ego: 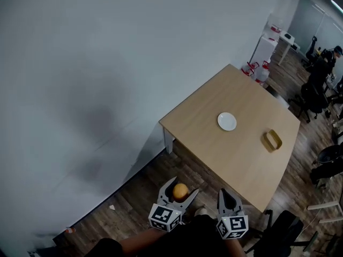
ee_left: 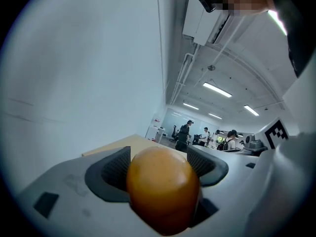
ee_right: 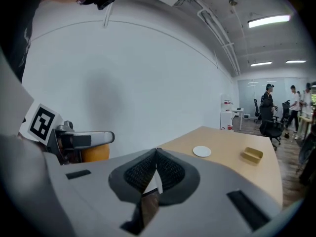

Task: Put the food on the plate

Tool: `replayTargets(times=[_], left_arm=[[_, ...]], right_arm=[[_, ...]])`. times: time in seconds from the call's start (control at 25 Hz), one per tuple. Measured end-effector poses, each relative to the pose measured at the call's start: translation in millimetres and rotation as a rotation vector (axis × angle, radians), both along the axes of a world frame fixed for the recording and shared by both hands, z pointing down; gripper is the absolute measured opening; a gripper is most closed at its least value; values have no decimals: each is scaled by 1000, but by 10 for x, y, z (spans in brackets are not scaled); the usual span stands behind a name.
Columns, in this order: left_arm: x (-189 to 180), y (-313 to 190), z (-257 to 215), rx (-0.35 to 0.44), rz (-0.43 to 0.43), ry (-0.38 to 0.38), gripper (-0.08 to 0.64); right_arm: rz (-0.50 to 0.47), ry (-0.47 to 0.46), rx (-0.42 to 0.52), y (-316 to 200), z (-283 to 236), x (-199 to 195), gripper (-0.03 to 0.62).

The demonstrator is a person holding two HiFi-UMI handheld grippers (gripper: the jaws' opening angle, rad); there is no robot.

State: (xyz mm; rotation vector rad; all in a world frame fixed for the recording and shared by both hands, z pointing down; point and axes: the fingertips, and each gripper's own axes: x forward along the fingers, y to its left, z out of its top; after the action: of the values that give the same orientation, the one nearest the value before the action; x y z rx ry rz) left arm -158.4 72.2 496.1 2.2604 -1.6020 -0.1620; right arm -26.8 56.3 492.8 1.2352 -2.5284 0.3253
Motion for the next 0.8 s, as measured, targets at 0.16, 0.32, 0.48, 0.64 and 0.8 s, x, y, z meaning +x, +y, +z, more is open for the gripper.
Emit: replayTargets(times=[0.16, 0.32, 0.48, 0.64, 0.8], left_arm=[[-22, -270, -12, 16, 28, -16, 333], [47, -579, 52, 28, 47, -35, 333], [147, -866, 35, 38, 104, -38, 333], [250, -1324, 113, 10, 159, -94, 333], [358, -1876, 156, -16, 189, -142, 333]], right_arm=[[38, -3, 6, -248, 15, 0, 60], [70, -27, 20, -549, 92, 103, 60], [95, -40, 19, -849, 153, 191, 60], [119, -65, 7, -1351, 219, 234, 60], [132, -77, 15, -1881, 177, 326, 60]])
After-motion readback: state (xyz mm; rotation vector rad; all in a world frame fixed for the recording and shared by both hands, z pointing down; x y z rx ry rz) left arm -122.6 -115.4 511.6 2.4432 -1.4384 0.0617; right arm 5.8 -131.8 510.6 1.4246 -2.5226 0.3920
